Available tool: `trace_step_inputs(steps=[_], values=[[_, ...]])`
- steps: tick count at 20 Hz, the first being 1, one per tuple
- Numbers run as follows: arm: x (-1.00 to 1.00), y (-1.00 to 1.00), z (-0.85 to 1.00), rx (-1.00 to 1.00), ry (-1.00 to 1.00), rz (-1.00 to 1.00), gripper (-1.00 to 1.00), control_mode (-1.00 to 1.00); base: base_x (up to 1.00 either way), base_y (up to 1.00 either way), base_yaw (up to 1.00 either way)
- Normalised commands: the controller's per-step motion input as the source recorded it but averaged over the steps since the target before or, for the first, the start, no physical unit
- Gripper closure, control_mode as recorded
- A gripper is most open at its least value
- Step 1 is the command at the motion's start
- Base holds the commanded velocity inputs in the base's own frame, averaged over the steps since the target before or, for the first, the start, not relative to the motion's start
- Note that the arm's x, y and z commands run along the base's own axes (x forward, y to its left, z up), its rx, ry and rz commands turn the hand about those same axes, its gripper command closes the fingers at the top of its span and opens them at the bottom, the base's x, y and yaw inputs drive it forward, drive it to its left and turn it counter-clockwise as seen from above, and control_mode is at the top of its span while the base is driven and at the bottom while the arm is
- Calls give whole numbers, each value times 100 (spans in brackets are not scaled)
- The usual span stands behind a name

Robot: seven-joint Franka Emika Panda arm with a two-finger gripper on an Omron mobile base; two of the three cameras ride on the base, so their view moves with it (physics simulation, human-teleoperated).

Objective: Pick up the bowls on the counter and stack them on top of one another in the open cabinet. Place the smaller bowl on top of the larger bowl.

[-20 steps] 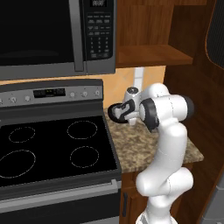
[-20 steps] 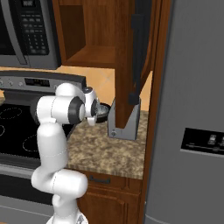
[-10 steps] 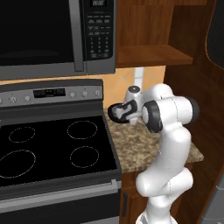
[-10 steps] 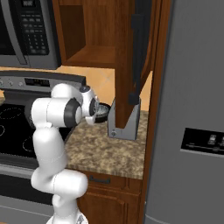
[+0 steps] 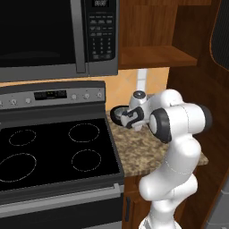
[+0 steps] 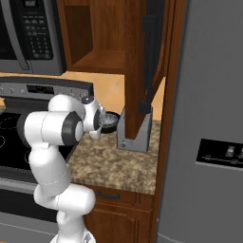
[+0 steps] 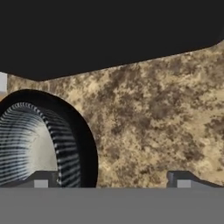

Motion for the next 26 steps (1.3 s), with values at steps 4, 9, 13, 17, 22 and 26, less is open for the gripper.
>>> trace_step_inputs(steps=[4,9,13,17,22,26], values=[[20,0,-17,0,-3,0,-100,-100,0,0,0],[36,0,-32,0,0,0,-100,-100,0,0,0],[31,1,-29,0,0,0,-100,-100,0,0,0],[34,7,-25,0,0,0,-100,-100,0,0,0],[37,8,-33,0,0,0,-100,-100,0,0,0],[28,9,-29,-1,0,0,100,-100,0,0,0]])
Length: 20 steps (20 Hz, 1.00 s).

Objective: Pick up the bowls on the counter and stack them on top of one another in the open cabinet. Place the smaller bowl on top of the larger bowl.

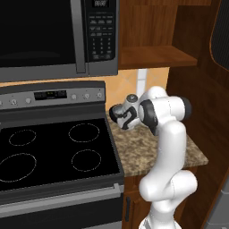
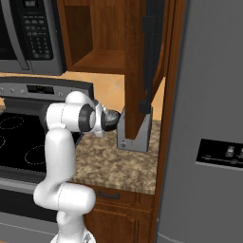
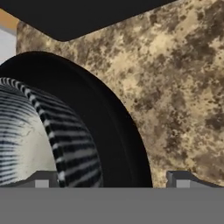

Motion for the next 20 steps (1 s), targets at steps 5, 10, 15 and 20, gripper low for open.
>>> trace_step_inputs(steps=[5,10,15,20], values=[[-2,2,-11,0,0,0,100,-100,0,0,0],[-41,0,2,0,-3,0,100,-100,0,0,0],[-55,0,37,0,-7,-3,100,-100,0,0,0],[-68,17,77,0,-7,-6,100,-100,0,0,0]])
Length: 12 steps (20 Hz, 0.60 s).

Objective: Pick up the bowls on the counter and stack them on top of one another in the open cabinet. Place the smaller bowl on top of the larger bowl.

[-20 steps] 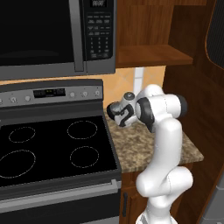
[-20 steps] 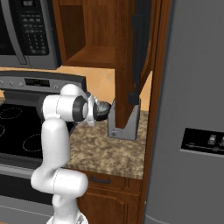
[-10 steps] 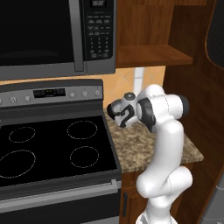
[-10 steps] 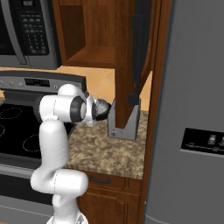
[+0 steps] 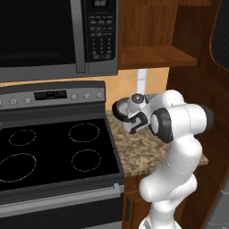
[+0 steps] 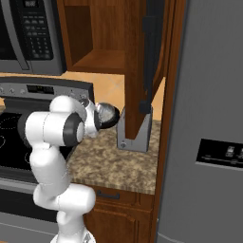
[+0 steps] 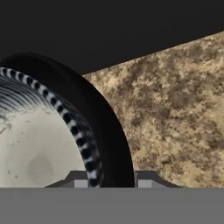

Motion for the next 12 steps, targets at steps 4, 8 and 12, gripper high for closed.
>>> trace_step_inputs(steps=[4,8,12], values=[[-77,20,100,0,-12,-4,100,-100,0,0,0],[-89,0,98,0,-4,0,100,-100,0,0,0],[-79,0,94,0,0,0,100,-100,0,0,0]])
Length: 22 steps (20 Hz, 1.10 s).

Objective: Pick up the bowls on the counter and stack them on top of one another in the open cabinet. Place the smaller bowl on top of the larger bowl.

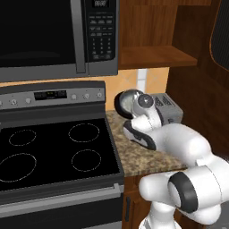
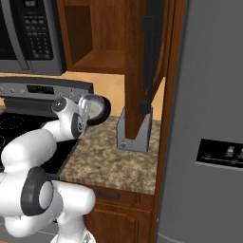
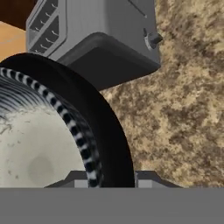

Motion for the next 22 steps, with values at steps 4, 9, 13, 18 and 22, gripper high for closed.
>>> trace_step_inputs(steps=[4,9,13,18,22], values=[[-74,0,96,0,0,0,100,-100,0,0,0],[-55,-5,92,0,0,0,100,-100,0,0,0],[-47,-26,69,1,0,0,100,-100,0,0,0],[-43,-27,75,0,0,0,100,-100,0,0,0],[-27,-24,75,1,0,0,100,-100,0,0,0]])
